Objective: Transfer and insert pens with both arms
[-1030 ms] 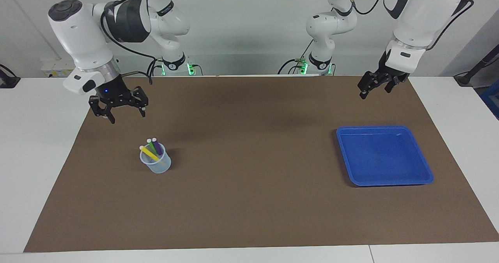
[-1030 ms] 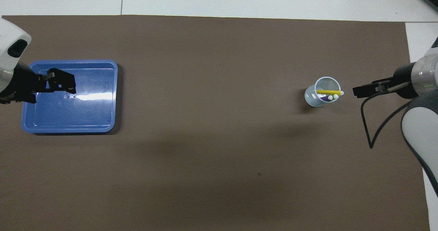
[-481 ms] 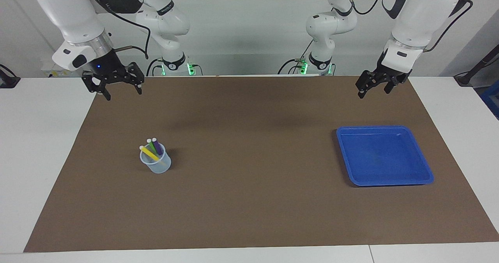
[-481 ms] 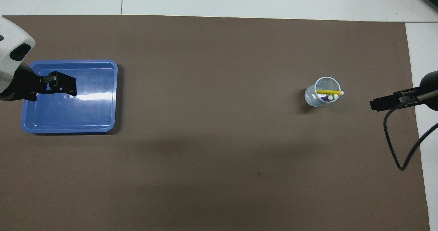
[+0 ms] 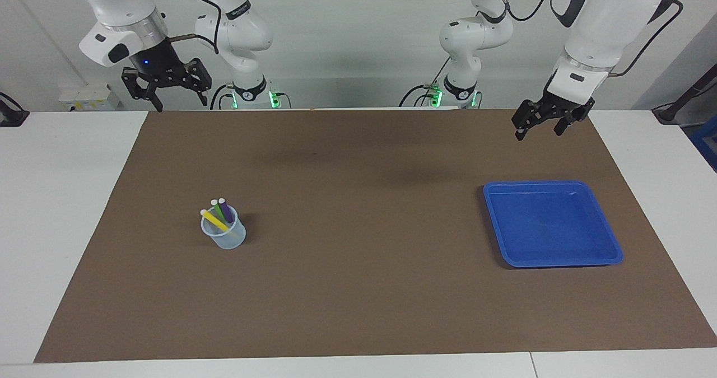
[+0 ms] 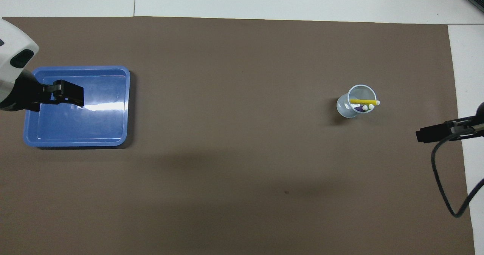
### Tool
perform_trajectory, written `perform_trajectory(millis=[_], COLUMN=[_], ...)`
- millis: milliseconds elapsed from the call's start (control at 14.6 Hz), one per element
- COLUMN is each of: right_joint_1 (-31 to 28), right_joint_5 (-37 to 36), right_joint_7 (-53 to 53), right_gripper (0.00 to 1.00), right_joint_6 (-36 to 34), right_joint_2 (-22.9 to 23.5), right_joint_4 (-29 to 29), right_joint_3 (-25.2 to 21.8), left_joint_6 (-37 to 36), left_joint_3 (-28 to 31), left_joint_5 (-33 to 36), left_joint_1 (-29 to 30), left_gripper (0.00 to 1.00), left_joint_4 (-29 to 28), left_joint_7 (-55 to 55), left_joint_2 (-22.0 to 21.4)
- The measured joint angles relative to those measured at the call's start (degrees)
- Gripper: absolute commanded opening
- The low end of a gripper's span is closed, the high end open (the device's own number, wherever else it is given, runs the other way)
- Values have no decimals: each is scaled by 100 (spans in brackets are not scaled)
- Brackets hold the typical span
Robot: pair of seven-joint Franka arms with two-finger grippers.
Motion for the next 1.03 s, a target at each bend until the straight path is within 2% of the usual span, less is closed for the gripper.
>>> perform_trajectory(millis=[618,1030], right_joint_1=[227,803], right_joint_5=[0,0], right_joint_7=[10,212], right_gripper=[100,100], right_joint_6=[-180,-254], right_joint_2=[-17,-45], right_joint_4=[-13,-13], right_joint_3=[26,-343], left_joint_6=[-1,-1], left_joint_3=[32,32], left_joint_5=[0,0], left_joint_1=[11,11], left_gripper=[100,100], left_joint_4=[-4,-4], left_joint_7=[0,0], left_joint_2=[0,0])
